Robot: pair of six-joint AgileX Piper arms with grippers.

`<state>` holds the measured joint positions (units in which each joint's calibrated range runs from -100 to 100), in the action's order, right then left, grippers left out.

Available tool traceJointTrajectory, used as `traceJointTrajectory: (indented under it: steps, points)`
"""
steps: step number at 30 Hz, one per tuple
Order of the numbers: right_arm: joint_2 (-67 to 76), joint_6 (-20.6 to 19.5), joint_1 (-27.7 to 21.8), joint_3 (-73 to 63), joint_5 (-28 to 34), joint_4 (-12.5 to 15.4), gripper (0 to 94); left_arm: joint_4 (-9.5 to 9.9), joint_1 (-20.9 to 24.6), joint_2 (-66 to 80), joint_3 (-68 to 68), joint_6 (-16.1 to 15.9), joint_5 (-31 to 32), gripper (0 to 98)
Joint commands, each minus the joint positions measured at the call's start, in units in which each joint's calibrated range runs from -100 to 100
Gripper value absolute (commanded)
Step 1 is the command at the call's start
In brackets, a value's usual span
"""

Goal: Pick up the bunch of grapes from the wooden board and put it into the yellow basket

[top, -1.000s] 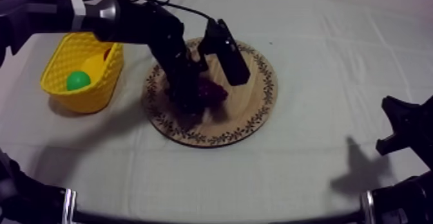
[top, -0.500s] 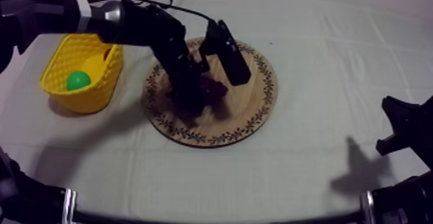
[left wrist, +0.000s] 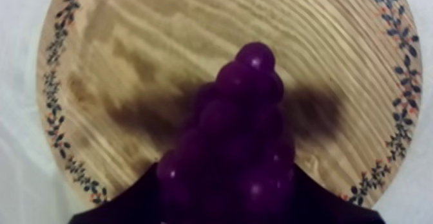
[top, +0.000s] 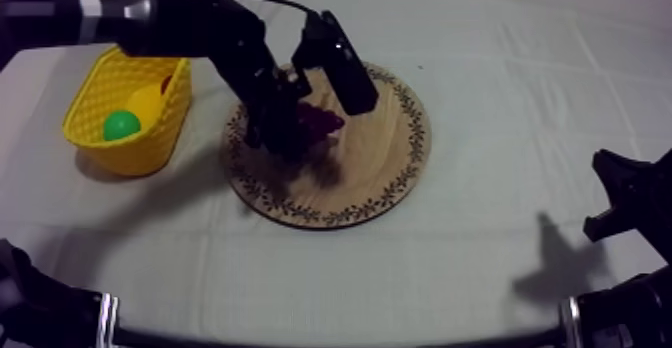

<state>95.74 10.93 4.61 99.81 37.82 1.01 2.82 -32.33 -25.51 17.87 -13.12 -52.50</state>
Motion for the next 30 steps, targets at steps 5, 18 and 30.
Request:
traceJointTrajectory:
  steps: [5,18,30]
  points:
    - [0.0,0.0,0.0,0.0,0.0,0.0,0.4,1.08,1.5,9.7,3.5,1.1,-4.7,29.5]
    - [0.0,0.0,0.0,0.0,0.0,0.0,0.4,4.49,12.4,26.4,6.1,3.4,-9.9,30.8]
    - [0.0,0.0,0.0,0.0,0.0,0.0,0.4,6.33,22.3,21.5,6.4,5.8,-5.4,30.8]
